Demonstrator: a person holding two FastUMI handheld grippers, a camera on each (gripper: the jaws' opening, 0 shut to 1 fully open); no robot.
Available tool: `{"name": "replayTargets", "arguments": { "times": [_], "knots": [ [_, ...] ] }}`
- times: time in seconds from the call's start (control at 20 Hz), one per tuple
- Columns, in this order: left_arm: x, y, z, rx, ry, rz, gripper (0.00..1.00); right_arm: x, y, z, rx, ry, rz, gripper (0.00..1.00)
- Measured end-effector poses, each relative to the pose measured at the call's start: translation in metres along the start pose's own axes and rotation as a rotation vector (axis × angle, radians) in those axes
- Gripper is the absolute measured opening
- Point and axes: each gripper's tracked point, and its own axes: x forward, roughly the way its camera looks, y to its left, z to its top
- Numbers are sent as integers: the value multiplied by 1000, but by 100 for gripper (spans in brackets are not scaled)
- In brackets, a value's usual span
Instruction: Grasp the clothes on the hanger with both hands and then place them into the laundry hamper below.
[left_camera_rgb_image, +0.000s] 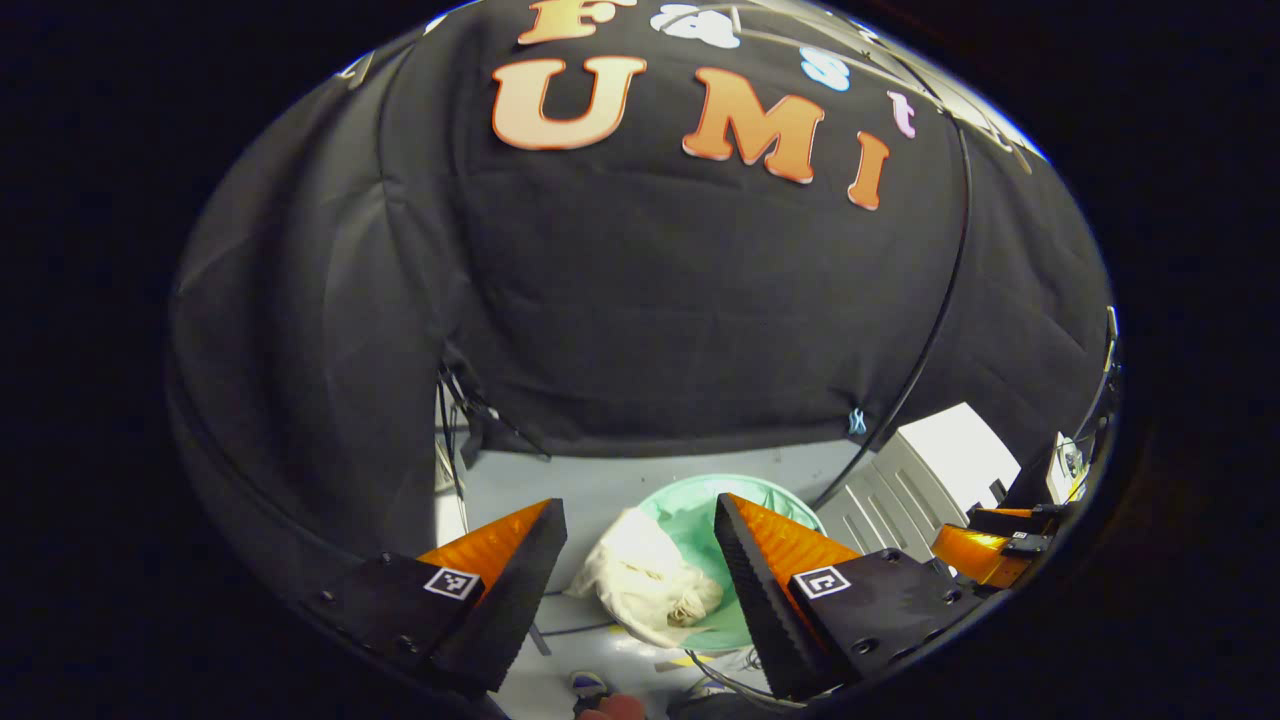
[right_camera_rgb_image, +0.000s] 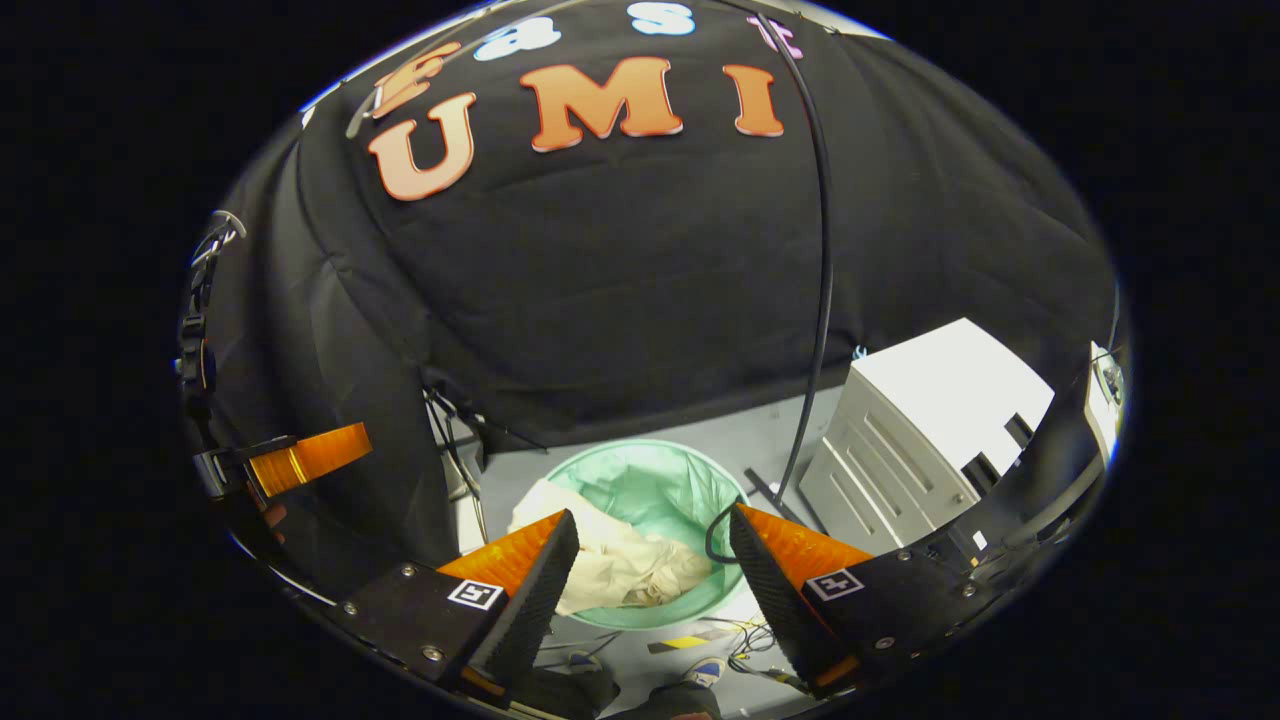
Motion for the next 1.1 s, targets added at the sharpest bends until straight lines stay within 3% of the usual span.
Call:
{"name": "replayTargets", "arguments": {
  "times": [0.5, 0.8, 0.9, 0.95, 1.05, 1.1],
  "knots": [
    [-114, -6, 158, -36, -387, -34, 97, -129, 2, 179, -43, -406, -8, 94],
    [-172, 10, 214, -5, -570, 23, 100, -203, -18, 246, -61, -588, -46, 94],
    [-182, 19, 226, 8, -599, 71, 93, -225, -26, 259, -59, -645, -69, 94],
    [-189, 18, 231, 10, -621, 75, 100, -234, -30, 267, -47, -670, -78, 94],
    [-201, 18, 241, -1, -657, 73, 97, -249, -40, 276, -25, -701, -102, 93],
    [-206, 15, 244, -8, -671, 64, 100, -257, -47, 278, -21, -718, -117, 93]
  ]
}}
